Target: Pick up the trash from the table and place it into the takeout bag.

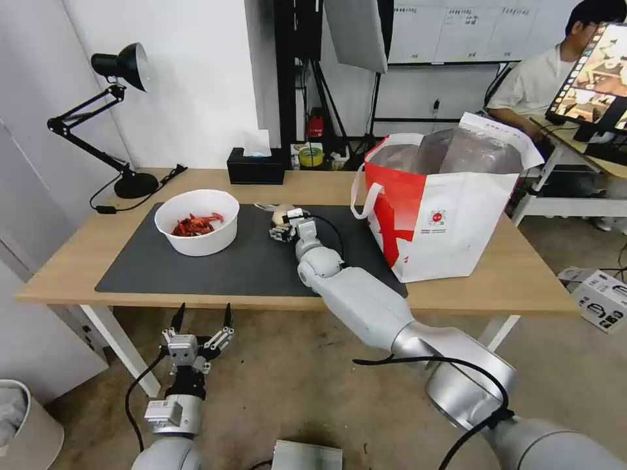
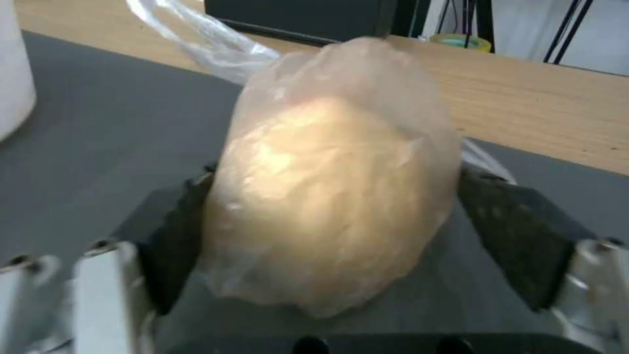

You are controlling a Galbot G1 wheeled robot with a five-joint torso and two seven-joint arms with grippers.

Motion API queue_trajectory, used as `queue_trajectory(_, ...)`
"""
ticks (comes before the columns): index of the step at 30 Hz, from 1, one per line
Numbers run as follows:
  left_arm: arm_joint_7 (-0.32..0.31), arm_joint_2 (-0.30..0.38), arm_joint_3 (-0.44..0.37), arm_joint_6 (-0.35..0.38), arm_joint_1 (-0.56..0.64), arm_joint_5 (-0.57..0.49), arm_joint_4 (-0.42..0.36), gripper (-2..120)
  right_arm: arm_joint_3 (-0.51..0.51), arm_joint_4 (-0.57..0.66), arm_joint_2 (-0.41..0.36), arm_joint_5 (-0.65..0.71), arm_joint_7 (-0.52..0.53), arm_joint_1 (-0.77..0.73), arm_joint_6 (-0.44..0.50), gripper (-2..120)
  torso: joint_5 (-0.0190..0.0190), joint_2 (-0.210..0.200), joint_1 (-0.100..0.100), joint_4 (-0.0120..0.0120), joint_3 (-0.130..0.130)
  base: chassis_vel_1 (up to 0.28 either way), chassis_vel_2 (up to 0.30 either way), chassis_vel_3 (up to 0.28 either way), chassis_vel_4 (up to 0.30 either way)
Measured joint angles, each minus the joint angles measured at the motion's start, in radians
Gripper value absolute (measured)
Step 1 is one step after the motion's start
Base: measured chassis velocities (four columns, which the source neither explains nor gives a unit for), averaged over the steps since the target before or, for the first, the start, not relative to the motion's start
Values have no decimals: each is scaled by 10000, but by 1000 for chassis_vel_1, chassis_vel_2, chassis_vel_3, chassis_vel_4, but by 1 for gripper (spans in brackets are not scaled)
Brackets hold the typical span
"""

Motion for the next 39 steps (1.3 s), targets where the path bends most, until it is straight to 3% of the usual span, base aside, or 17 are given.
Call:
queue_trajectory(2,-1,-2,4,0,0,0,0,100,-6,-14,0,1,-8,5,2,85,0,0,0,0,0,0,0,0,0)
queue_trajectory(4,-1,-16,40,-2,-7,6,-2,100,-86,-120,-1,34,-97,46,19,73,0,0,0,0,0,0,0,0,0)
queue_trajectory(6,0,-16,41,-2,-9,7,-2,100,-91,-123,-1,36,-101,46,19,73,0,0,0,0,0,0,0,0,0)
queue_trajectory(9,0,-15,50,-2,-12,14,-14,100,-161,-166,-1,47,-183,50,37,55,1,0,0,0,0,0,0,0,0)
queue_trajectory(14,0,-10,46,-3,7,15,-20,100,-190,-186,-3,49,-205,50,45,43,1,1,0,0,0,0,0,0,0)
queue_trajectory(16,0,-9,43,-7,28,18,-22,100,-202,-191,-5,48,-208,36,49,28,1,1,0,1,0,0,0,0,0)
queue_trajectory(19,0,-9,42,-11,32,19,-23,100,-203,-192,-7,48,-206,19,52,22,1,2,0,1,-1,0,0,0,0)
queue_trajectory(21,0,-16,39,-14,40,23,-23,100,-189,-147,-12,48,-162,-47,58,11,1,2,0,0,-1,0,0,0,0)
queue_trajectory(25,0,-24,21,-19,51,25,-24,100,-144,115,-52,47,58,-222,32,3,1,1,-1,1,-1,0,0,0,0)
queue_trajectory(30,0,-12,-19,-21,44,24,-19,100,-173,698,-290,86,228,-430,-109,3,1,1,0,1,-1,0,0,0,0)
queue_trajectory(39,-1,0,-43,-29,-52,11,87,100,-356,2861,-1358,351,966,-975,-579,3,2,1,0,-1,0,0,0,0,0)
